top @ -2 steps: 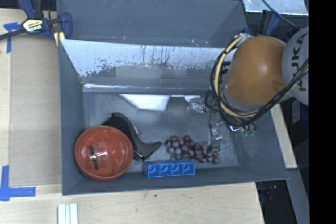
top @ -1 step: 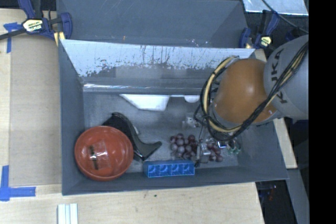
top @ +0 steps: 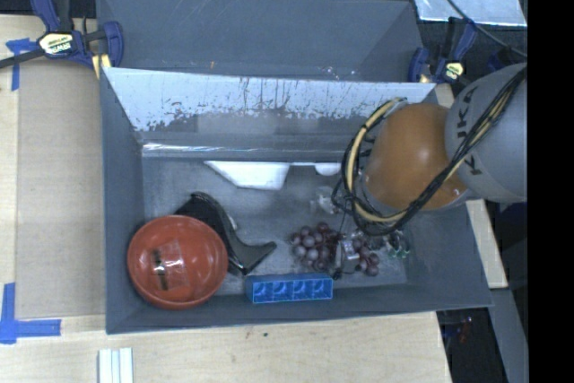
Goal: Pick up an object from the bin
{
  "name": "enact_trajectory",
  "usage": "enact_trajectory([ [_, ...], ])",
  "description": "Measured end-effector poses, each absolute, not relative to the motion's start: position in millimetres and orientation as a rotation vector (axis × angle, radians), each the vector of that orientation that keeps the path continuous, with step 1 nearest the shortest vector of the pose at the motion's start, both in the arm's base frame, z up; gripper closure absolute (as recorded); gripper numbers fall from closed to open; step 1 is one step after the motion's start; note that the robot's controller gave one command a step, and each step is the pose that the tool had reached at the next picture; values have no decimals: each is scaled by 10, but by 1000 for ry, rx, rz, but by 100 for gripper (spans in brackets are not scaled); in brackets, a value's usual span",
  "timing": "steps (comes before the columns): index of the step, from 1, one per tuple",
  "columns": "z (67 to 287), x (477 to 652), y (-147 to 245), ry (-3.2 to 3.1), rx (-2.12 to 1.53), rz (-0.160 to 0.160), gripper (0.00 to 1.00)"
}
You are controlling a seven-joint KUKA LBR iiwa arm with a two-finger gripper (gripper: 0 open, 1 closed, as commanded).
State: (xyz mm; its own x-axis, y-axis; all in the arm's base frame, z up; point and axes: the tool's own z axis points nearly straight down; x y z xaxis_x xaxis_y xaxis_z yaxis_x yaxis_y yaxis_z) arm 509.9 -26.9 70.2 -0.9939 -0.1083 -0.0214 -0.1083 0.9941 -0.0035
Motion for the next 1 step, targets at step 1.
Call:
enact_trajectory([
  [1,702,5007,-313,3134,-55,0,100],
])
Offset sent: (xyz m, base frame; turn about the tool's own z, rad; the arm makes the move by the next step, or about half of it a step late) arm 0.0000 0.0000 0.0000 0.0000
